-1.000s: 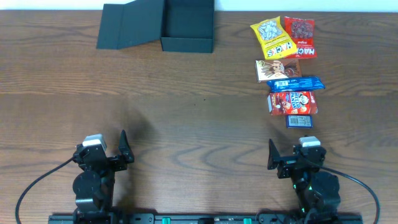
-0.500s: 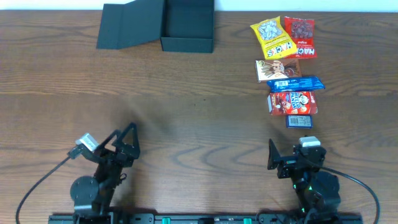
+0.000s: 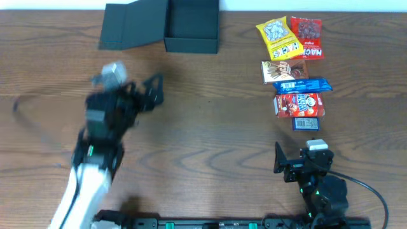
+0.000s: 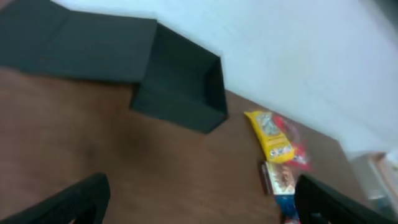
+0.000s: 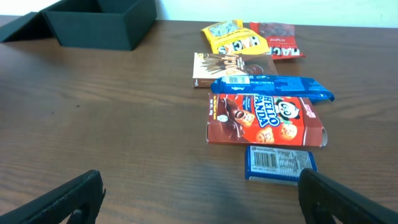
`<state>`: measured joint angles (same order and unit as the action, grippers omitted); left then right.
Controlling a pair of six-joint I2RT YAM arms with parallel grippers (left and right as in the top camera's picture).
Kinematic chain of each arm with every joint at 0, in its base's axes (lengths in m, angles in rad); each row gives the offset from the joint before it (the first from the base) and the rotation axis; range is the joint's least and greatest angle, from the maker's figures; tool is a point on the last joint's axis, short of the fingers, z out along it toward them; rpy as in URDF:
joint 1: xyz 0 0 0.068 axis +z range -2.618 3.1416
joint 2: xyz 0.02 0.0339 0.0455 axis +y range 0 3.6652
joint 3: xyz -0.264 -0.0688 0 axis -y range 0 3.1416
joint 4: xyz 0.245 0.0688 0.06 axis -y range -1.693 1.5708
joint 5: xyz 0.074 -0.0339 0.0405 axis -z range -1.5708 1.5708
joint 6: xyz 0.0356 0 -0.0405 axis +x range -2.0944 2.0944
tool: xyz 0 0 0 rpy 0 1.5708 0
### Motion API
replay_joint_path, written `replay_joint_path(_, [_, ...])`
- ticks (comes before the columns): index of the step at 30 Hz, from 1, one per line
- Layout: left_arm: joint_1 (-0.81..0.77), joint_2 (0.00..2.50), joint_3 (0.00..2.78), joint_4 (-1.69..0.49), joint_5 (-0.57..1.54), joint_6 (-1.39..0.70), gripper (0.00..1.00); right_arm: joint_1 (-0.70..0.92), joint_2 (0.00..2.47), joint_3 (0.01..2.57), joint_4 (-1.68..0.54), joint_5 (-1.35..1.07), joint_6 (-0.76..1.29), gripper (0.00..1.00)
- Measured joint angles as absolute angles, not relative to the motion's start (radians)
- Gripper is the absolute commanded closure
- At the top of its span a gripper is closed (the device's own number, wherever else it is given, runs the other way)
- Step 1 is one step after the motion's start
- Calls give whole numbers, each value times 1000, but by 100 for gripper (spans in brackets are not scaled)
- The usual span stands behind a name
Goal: Pack container
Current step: 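Reach the left gripper forward to the black box's far edge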
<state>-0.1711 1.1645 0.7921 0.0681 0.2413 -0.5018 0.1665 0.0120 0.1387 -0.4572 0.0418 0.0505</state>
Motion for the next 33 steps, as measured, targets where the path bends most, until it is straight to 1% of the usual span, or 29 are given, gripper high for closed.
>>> replay_joint_path(4, [-201,1527,1171,-28,220,-437,4,167,11,138,-458,42,48,1])
replay_joint_path(6, [-208,1663,1319,-49,199,-441,2,167,11,138,-457,42,47,1])
replay_joint_path(8, [-214,1780,1449,-53,166,-477,3,167,10,138,-457,42,47,1])
replay_joint_path(9, [-217,1837,1514,-78,141,-524,3,167,12,138,-456,42,47,1])
replay_joint_path(10, [-218,1888,1576,-119,117,-580,0,167,11,138,-457,42,47,1])
replay_joint_path(11, [-220,1929,1624,-153,99,-633,7,167,11,138,-456,42,47,1])
replay_joint_path(12, [-220,1968,1672,-193,88,-694,9,167,11,138,-457,42,47,1])
replay_joint_path(17, [-225,2159,1879,-415,60,-960,8,167,11,138,-456,42,47,1])
replay_joint_path(22, [-247,2270,2000,-549,79,-1109,8,167,11,138,-456,42,47,1])
replay_joint_path(26, [-257,2294,2014,-576,92,-1193,11,167,11,138,-456,42,47,1])
replay_joint_path(32, [-257,2355,2016,-554,117,-1306,19,167,11,138,-457,42,47,1])
replay_joint_path(33, [-257,2368,2016,-546,120,-1320,22,167,11,138,-457,42,47,1])
